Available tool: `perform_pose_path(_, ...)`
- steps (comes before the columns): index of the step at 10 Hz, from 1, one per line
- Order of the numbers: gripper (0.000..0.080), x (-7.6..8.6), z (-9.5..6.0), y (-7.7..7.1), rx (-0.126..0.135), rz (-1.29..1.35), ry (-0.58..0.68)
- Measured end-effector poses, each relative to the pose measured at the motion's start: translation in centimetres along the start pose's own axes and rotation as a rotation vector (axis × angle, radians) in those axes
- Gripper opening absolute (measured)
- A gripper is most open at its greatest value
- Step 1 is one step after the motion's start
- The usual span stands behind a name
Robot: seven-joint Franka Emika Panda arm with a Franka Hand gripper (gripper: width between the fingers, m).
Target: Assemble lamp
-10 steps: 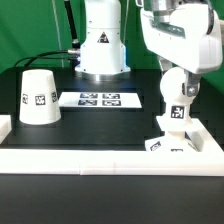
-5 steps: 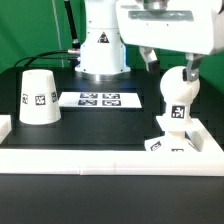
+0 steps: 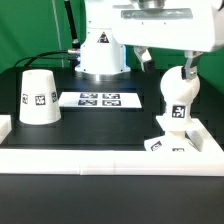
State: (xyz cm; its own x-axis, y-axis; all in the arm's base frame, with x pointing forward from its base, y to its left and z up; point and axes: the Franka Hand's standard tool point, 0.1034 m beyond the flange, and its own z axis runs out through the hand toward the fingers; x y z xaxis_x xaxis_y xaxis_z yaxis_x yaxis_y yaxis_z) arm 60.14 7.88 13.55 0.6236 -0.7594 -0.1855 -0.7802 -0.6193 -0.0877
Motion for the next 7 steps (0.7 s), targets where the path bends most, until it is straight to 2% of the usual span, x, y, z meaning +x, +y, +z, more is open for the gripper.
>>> perform_pose_path(3, 0.0699, 0.0, -1.0, 2.6, -0.003, -0.289, -0.011)
perform_pose_path(6, 0.0699, 2.0, -2.9, 5.1, 0.010, -0.446, 0.003)
perform_pose_path(7, 0.0699, 2.8, -3.4, 6.1, 0.006, -0.475, -0.005)
